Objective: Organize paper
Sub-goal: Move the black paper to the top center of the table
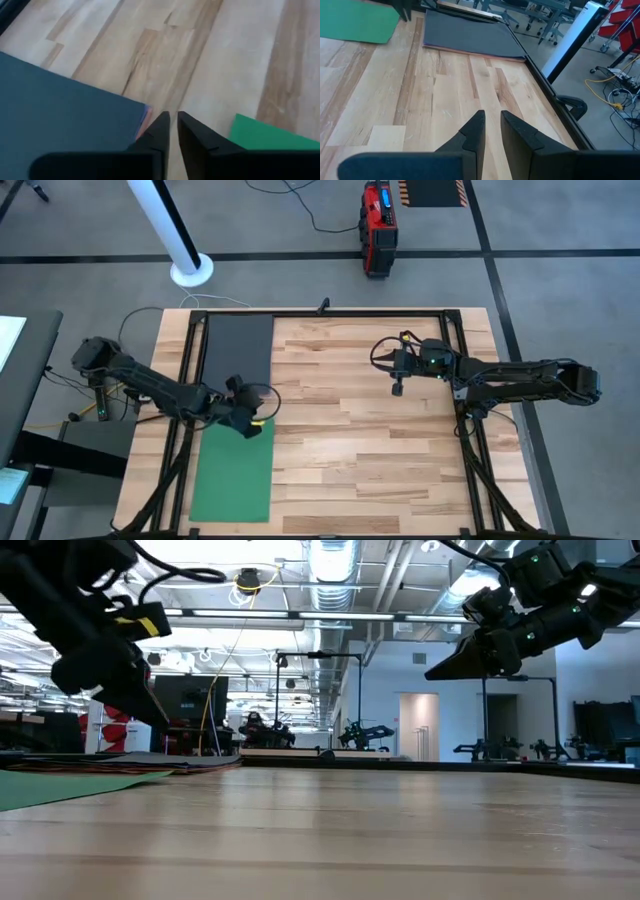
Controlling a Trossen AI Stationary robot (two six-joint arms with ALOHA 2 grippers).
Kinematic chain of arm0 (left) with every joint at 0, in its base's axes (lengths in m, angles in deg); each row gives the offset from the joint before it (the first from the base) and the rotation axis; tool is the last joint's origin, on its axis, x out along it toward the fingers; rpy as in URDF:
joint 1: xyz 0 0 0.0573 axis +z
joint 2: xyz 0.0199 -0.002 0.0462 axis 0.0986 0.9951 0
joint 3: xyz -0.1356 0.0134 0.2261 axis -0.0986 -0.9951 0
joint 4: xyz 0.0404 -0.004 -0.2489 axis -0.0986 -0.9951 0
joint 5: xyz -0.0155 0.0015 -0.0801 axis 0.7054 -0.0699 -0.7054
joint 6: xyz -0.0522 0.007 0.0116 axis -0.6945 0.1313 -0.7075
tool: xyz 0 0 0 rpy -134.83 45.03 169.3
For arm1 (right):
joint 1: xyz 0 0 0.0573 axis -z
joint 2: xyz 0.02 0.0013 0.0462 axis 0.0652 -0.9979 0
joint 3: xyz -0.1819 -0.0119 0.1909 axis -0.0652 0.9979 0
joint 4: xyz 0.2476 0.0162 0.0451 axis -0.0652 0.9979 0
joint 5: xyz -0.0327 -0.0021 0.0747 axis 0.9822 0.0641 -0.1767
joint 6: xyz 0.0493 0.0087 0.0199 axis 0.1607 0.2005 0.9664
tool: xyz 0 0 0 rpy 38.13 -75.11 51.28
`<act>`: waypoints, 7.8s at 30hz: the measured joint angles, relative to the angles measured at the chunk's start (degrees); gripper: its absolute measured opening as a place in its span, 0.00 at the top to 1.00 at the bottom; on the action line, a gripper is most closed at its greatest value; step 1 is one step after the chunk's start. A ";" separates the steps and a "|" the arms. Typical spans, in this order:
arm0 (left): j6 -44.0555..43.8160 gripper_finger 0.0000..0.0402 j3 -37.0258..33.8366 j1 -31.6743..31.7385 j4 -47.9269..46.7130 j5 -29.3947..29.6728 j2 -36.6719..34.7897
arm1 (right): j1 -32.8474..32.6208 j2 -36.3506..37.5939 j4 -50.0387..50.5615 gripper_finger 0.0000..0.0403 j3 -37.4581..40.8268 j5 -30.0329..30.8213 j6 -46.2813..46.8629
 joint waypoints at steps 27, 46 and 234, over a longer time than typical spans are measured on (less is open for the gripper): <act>7.53 0.75 -0.24 12.93 7.48 -8.01 9.17 | 0.00 0.00 0.04 0.85 0.02 0.02 -0.02; 9.64 0.91 1.44 14.41 8.65 -9.32 13.99 | 0.00 0.00 0.42 0.85 0.02 0.02 0.00; 17.42 1.00 14.18 24.56 22.15 -18.46 33.77 | 0.01 -0.01 3.24 0.85 0.02 0.02 0.59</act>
